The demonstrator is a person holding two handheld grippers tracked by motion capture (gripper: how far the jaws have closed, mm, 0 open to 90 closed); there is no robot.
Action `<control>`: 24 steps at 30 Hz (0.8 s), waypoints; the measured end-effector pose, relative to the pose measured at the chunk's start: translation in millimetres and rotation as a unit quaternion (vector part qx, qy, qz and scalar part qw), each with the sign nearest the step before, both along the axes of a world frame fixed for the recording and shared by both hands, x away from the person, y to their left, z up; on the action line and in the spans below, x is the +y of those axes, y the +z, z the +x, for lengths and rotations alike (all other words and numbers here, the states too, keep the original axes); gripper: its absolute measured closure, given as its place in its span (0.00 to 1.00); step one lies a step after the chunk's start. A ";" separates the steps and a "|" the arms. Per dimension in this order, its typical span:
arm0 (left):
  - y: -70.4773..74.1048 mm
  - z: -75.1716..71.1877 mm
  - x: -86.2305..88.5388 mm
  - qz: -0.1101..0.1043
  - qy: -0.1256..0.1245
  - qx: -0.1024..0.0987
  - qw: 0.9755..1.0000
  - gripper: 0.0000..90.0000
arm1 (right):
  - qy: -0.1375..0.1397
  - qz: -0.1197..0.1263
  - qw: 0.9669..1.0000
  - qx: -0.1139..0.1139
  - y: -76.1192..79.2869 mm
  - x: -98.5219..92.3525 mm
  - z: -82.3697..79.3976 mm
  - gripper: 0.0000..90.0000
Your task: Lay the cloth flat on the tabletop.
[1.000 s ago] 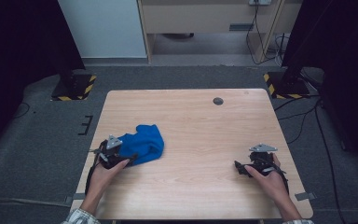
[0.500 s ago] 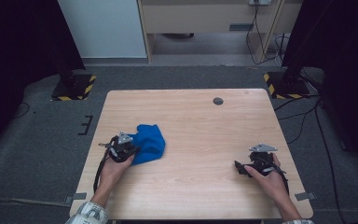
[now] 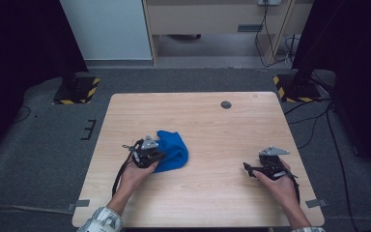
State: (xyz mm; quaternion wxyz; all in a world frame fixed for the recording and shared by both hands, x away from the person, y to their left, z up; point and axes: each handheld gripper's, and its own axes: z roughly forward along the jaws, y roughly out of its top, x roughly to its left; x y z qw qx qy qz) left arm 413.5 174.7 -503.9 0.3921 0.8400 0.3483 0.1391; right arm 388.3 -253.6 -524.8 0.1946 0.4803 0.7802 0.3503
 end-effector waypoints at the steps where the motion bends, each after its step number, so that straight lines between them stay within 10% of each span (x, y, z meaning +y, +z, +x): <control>1: 0.3 -1.1 -7.1 0.000 -0.009 0.000 1.000 0.93 | 0.003 0.002 1.000 -0.003 1.9 1.4 -0.4 0.38; 12: 4.5 -8.2 -53.4 0.016 -0.056 -0.016 0.998 0.93 | 0.034 0.009 0.999 -0.020 12.1 8.5 -4.3 0.63; 24: 17.2 -2.3 -18.5 0.043 0.021 -0.029 0.998 0.86 | 0.079 0.007 0.995 -0.058 28.3 30.2 -2.5 0.84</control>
